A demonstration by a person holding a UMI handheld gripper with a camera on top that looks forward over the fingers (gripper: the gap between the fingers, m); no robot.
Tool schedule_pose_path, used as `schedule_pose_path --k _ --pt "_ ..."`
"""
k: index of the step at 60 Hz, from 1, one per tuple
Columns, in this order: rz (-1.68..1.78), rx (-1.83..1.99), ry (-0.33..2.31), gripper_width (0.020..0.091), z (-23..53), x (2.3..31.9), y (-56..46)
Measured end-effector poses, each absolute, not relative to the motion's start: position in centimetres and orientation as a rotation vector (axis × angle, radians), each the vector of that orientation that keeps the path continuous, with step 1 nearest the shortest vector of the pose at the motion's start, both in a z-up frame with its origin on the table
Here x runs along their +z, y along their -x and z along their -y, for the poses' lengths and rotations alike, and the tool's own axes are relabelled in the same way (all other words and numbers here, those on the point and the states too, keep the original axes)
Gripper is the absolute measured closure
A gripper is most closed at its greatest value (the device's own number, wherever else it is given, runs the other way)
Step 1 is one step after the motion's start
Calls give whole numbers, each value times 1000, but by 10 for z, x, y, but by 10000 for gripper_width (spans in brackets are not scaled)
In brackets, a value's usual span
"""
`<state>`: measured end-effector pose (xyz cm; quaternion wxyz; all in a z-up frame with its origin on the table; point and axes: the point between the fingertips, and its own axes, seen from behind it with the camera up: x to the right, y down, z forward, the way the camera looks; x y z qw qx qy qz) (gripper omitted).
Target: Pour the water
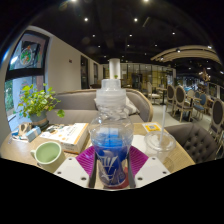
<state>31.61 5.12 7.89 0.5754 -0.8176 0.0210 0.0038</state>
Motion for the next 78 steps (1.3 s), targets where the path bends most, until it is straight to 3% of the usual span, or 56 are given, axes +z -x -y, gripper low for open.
schedule_pose_path --k 4,7,12,14,31,55,64,78 --pt "-72 13 1938 591 -52 76 -318" --pt "-104 23 1994 505 -48 69 -321" --pt "-159 83 2082 234 -38 56 -315" --pt "-173 101 2108 267 -31 55 -312" --pt "-163 -14 2189 252 51 87 -298" --pt "-147 -78 2227 248 208 191 -207" --pt "-134 -86 2198 247 235 221 -180" --pt "-126 -82 2176 248 251 239 -161"
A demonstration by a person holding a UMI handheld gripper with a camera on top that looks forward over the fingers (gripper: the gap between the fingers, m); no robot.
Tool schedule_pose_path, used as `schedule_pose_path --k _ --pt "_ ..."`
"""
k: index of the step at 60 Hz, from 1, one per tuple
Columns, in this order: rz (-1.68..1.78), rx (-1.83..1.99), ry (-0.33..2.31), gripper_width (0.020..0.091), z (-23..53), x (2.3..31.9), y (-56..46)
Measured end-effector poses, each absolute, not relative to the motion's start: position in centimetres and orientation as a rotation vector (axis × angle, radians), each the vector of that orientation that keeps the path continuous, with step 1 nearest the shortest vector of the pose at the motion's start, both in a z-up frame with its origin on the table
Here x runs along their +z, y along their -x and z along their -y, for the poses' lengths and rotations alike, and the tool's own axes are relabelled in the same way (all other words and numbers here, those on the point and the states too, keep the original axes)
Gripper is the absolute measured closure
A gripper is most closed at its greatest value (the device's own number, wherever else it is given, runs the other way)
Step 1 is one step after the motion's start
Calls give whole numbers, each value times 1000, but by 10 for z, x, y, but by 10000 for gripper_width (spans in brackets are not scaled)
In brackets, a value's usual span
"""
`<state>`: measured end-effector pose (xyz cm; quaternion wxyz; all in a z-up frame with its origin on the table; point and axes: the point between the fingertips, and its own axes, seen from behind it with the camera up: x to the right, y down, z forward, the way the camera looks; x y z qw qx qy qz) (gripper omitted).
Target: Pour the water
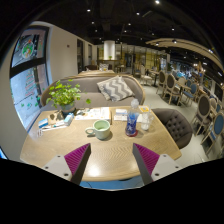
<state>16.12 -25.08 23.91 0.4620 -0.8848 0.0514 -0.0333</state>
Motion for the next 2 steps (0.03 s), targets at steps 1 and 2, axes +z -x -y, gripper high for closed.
schedule_pose_path --k 1,2 --pt "-121 -83 2175 250 252 240 -160" --pt "-118 -84 2176 250 252 241 -160"
